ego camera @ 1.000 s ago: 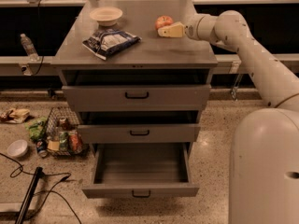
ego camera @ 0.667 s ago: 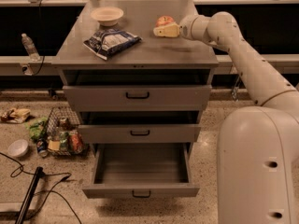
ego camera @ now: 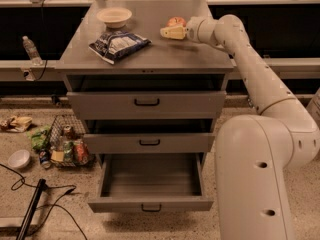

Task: Place apple into bottom drawer

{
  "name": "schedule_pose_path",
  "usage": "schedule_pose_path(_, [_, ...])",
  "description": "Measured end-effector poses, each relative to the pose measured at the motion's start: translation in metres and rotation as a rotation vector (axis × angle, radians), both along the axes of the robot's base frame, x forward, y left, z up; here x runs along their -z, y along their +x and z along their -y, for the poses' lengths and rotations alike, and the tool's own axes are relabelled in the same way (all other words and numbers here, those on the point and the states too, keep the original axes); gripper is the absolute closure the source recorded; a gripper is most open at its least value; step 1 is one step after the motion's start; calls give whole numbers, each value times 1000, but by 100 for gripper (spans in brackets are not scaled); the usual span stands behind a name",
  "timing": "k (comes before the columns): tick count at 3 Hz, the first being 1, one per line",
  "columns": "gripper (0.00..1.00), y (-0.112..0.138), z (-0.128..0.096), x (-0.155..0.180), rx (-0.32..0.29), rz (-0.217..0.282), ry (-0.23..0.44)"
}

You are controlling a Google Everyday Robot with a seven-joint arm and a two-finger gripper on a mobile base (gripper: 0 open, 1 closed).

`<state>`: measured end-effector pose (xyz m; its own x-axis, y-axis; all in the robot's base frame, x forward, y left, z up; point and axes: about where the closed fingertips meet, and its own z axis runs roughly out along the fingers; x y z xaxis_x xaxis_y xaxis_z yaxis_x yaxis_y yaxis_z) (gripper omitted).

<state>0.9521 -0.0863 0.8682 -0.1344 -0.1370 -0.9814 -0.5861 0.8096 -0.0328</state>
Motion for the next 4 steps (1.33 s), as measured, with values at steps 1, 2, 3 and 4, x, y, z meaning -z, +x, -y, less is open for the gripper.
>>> schedule_pose_path(1, [41, 4, -8, 2, -29, 6, 9])
schedule_pose_path(2, [64, 5, -18, 2, -67, 15, 15])
schedule_pose_path(3, [87, -6, -16, -9, -113, 13, 49])
schedule_pose_path(4, [100, -29, 4, -31, -144, 8, 55])
